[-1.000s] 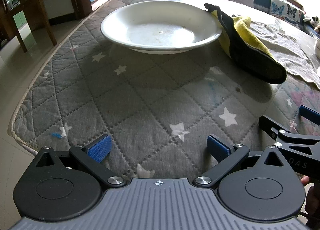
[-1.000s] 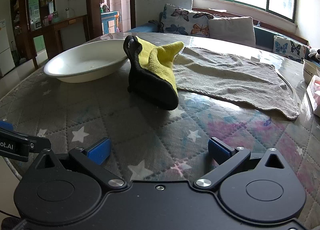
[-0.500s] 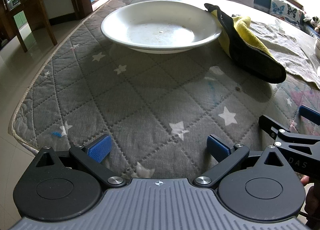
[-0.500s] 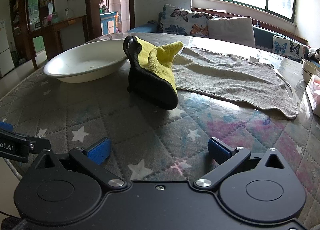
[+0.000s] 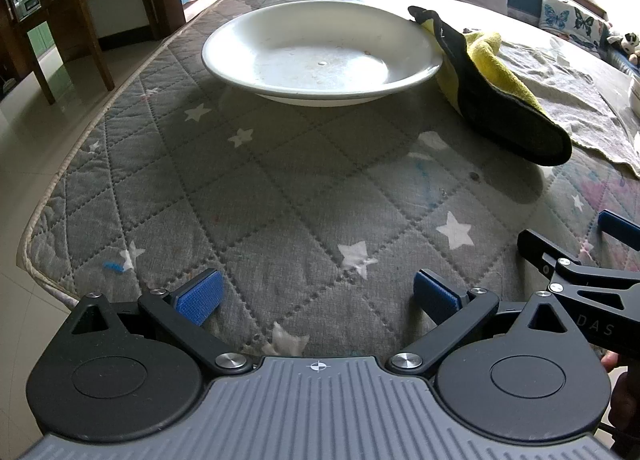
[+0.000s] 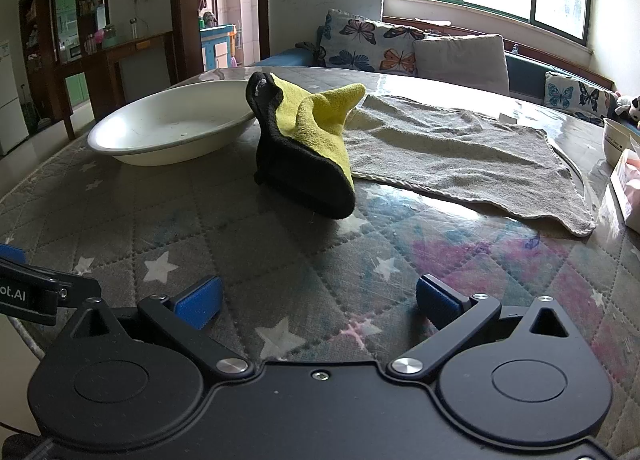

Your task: Clean bowl

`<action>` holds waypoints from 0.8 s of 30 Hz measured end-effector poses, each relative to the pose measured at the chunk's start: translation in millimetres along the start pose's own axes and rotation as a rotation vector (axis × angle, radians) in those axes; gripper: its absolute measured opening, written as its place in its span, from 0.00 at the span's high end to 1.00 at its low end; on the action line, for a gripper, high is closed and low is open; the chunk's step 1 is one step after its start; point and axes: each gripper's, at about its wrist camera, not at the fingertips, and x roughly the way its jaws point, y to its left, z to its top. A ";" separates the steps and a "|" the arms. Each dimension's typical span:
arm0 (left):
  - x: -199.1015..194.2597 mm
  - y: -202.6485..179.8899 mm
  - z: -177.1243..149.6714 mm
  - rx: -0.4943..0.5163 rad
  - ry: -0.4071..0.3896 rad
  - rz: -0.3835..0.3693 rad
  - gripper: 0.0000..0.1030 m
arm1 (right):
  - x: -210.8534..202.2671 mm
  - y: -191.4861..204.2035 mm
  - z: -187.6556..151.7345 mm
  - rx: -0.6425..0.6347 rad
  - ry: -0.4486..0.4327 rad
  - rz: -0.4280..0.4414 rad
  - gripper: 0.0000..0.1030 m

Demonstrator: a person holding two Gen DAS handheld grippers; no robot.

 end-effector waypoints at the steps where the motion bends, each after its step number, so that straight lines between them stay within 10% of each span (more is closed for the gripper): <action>1: -0.1 0.0 -0.1 0.000 0.000 0.000 0.01 | -0.2 0.1 0.0 0.000 0.000 0.000 0.00; 24: -1.3 -0.7 -1.2 -0.001 0.003 0.003 0.01 | -4.3 0.9 -1.8 0.001 -0.001 0.000 0.00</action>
